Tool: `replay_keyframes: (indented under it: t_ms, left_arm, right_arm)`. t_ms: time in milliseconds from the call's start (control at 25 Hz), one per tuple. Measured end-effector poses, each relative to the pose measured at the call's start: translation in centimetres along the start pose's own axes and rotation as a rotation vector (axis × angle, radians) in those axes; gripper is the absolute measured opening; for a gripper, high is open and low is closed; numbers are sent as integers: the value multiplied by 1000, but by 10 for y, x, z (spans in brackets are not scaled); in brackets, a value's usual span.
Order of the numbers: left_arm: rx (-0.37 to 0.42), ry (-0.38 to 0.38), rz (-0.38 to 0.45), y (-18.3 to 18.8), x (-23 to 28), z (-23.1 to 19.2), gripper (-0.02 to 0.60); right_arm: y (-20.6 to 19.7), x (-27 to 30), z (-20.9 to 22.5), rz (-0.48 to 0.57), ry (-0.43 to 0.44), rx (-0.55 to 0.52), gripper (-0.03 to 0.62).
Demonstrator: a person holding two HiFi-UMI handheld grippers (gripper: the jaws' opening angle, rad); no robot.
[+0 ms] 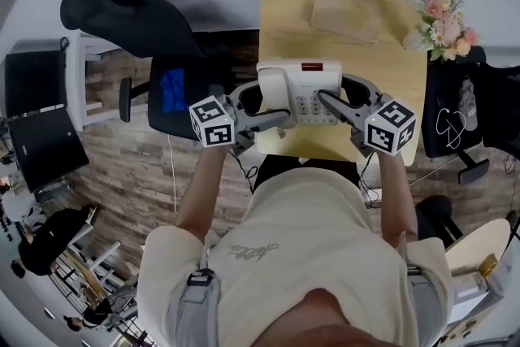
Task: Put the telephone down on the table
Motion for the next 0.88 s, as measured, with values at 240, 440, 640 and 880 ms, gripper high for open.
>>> replay_keyframes:
  t_ms: [240,440,640,880]
  left_arm:
    - [-101,-9,-63,-34,42,-49,387]
    - [-200,-19,-124,-67,78,-78,387]
    - [-273,-19,-156,-90,100,-98,387]
    - [-365,4,-181,-109,112,-120,386]
  right_arm:
    - [-40,3,63,-51,-35,121,212]
    - [-75,-5,109,-93,-63,222,212]
    - [-103,-8,139,-115,-82,309,212]
    - [-125,-2,165,-149,-78,397,212]
Point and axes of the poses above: the fingertips, and each gripper's own axes: x forward along the fingers, z to its right, y out of its top, the point moved 4 cm from there along -x, backward along the fingers, and after that the axes turned 3 degrees about z, right-handed, at the moved point
